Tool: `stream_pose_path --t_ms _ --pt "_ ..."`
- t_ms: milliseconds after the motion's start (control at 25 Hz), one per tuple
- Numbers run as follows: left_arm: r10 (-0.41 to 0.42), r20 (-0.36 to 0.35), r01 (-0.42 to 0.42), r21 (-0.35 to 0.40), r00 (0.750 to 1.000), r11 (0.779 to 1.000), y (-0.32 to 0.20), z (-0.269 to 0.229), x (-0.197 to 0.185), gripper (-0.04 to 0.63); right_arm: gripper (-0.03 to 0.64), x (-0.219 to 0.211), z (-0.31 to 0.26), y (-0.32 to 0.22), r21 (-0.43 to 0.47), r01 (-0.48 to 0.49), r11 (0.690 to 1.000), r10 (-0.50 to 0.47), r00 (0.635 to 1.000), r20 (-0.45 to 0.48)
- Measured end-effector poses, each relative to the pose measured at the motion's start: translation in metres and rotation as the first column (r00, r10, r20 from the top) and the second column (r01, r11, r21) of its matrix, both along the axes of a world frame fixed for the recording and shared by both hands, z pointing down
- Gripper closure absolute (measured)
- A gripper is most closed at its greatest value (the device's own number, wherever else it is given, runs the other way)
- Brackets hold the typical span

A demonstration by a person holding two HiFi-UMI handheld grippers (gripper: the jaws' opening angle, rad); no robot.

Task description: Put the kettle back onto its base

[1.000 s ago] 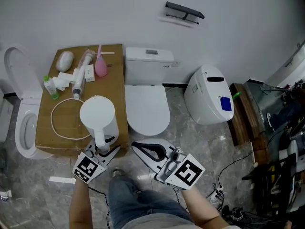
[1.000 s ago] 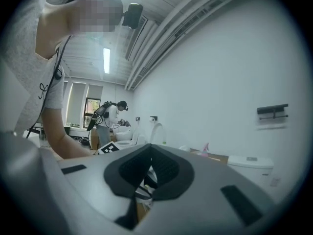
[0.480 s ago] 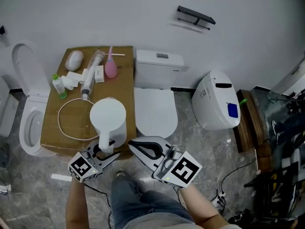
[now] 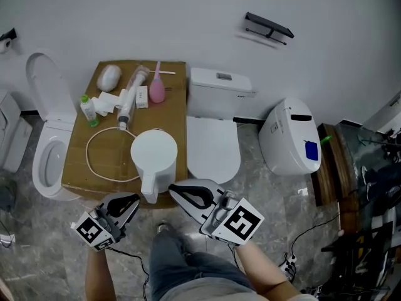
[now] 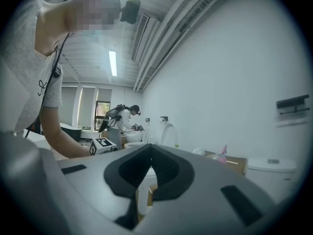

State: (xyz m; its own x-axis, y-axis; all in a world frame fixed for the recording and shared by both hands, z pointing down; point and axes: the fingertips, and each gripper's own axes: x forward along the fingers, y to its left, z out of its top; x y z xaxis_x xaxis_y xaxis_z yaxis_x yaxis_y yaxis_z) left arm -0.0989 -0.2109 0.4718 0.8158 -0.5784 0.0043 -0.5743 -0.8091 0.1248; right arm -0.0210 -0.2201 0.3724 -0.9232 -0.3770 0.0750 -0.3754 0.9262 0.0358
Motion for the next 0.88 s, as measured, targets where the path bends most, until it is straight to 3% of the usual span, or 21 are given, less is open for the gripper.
stream_pose_path --t_ms 160,280,520,880 --pt "-0.042 -0.017 0.043 0.053 0.999 0.998 0.012 -0.047 -0.004 0.581 0.609 -0.011 -0.015 0.008 -0.014 0.020 1.000 -0.020 1.000 0.023" --pt "-0.057 0.007 0.056 0.048 0.998 0.997 0.023 -0.078 0.006 0.586 0.609 -0.015 -0.029 0.020 -0.015 0.036 0.999 -0.035 0.999 0.039" --pt "-0.150 0.068 0.142 0.113 0.986 0.983 0.047 -0.128 0.031 0.586 0.609 -0.009 -0.048 0.051 0.004 0.051 0.999 -0.051 0.998 0.048" --pt "-0.194 0.016 0.191 0.114 0.981 0.975 0.085 -0.166 0.052 0.586 0.609 0.004 -0.062 0.101 0.049 0.048 0.998 -0.051 0.998 0.047"
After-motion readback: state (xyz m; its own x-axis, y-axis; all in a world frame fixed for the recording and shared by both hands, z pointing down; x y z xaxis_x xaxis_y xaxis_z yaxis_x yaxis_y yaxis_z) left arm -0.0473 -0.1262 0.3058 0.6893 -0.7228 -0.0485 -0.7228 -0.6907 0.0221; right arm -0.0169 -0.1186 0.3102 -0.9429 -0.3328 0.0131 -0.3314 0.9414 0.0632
